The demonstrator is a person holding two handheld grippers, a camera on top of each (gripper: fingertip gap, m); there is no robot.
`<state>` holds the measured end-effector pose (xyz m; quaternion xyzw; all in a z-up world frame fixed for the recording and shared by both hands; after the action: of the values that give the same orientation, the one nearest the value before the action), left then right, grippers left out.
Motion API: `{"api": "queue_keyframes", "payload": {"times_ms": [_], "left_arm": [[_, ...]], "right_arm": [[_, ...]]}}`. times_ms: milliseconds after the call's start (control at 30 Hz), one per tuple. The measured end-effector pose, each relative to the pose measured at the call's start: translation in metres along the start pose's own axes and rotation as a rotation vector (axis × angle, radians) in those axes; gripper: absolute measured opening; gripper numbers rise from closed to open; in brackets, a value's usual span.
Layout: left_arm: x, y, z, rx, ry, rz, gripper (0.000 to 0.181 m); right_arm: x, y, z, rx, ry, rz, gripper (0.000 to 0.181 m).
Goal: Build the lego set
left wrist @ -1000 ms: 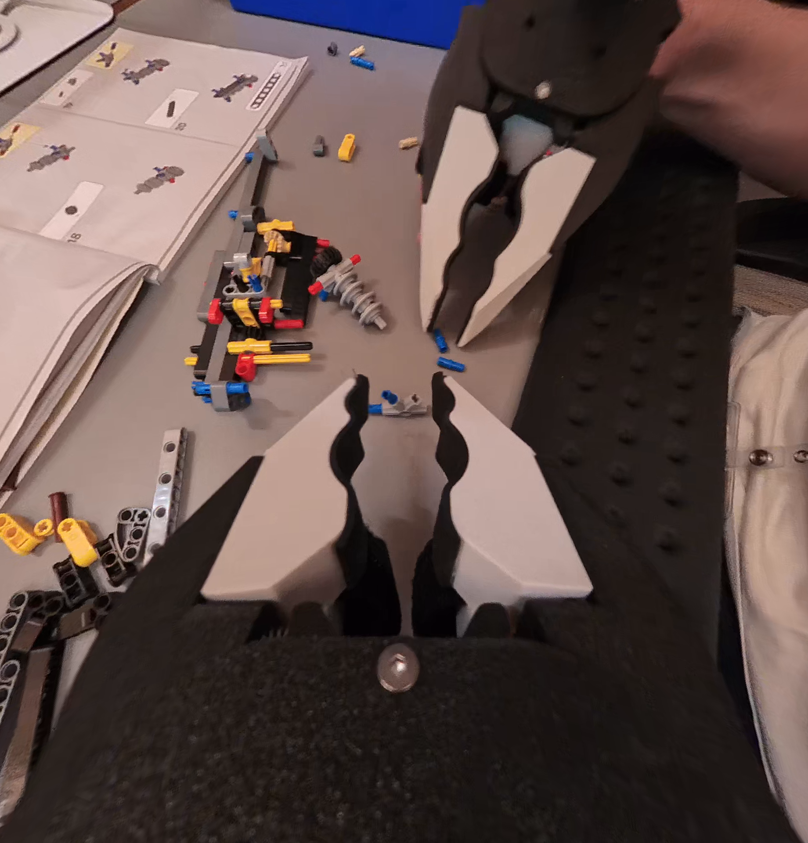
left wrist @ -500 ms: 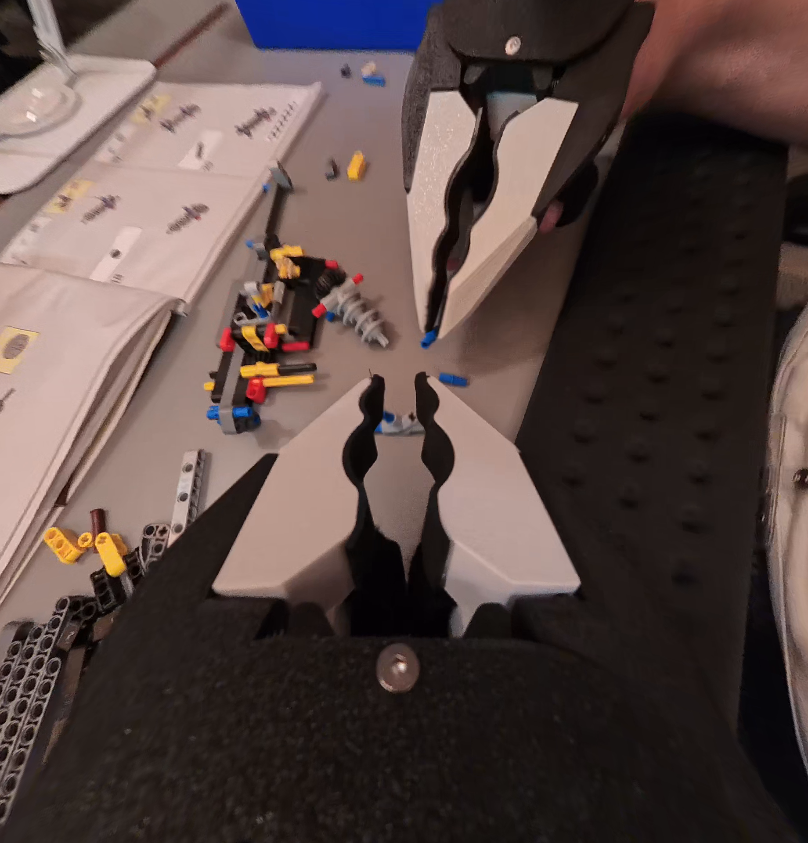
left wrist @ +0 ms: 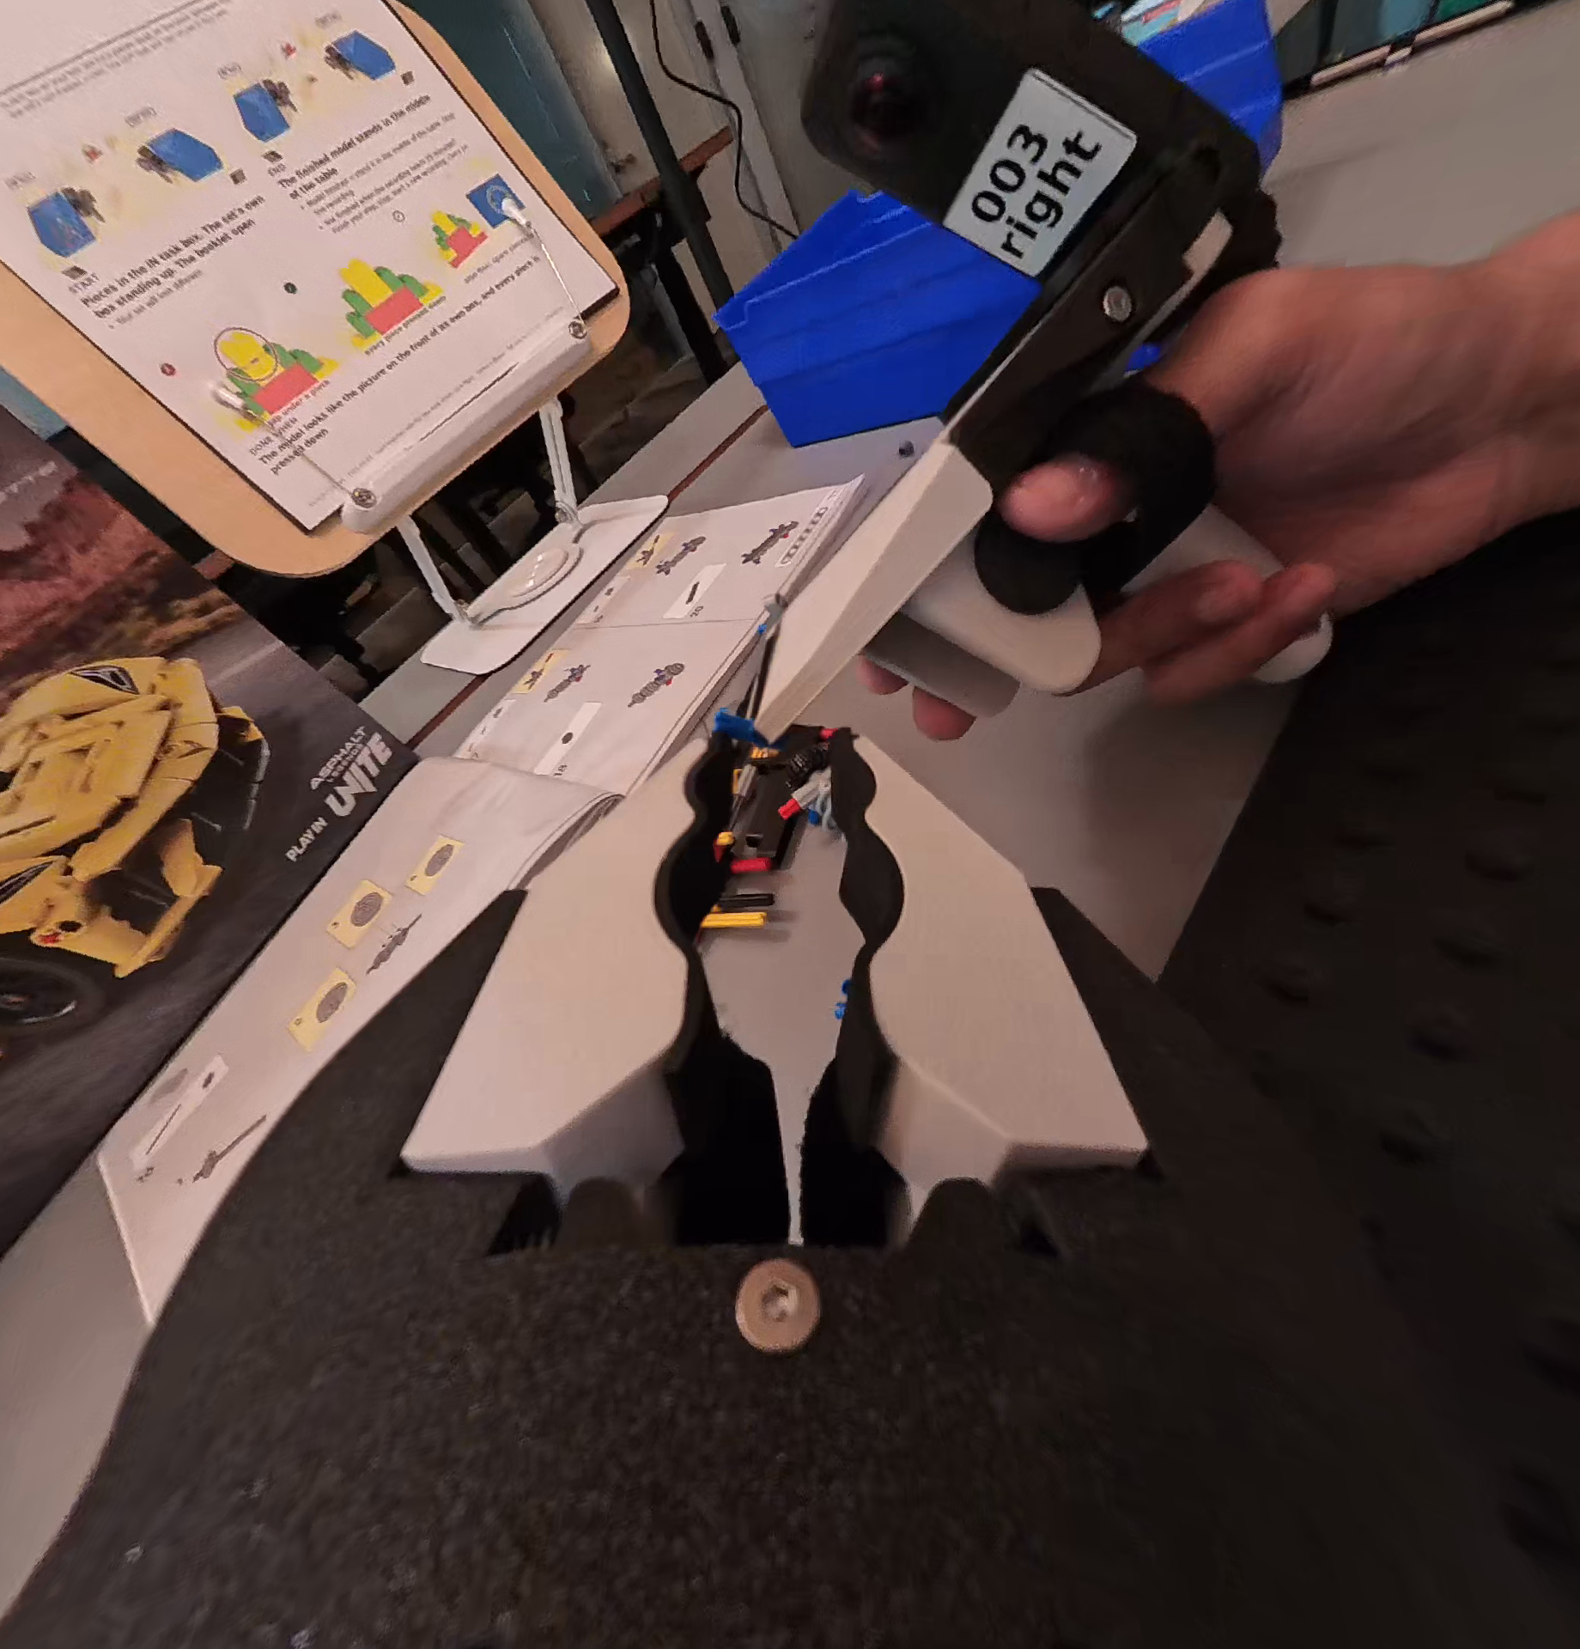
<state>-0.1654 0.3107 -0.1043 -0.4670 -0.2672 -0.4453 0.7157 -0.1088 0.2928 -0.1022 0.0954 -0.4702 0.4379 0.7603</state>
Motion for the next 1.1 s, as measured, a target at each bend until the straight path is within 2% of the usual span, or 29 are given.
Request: {"api": "queue_keyframes", "payload": {"times_ms": [400,700,1100], "left_arm": [[0.000,0.004,0.003,0.105,0.229,0.028,0.010],[0.001,-0.003,0.005,0.007,0.228,0.009,0.006],[-0.012,0.008,0.000,-0.035,0.253,0.081,0.003]], "right_arm": [[-0.003,0.002,-0.003,0.026,0.019,0.041,0.001],[-0.003,-0.002,0.002,0.131,0.064,0.028,0.000],[-0.016,-0.003,-0.008,0.032,0.014,0.140,0.003]]}}
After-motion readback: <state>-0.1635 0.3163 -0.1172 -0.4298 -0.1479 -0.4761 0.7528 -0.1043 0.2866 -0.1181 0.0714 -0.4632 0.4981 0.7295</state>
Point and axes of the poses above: each gripper's, where its closed fingertips meet, y out along the fingers, x out of its top, z = x × y across the jaws, the point moved 4 cm from there along -y, back along the fingers, and after that the axes turned 14 degrees about z, right-handed, at the moved point
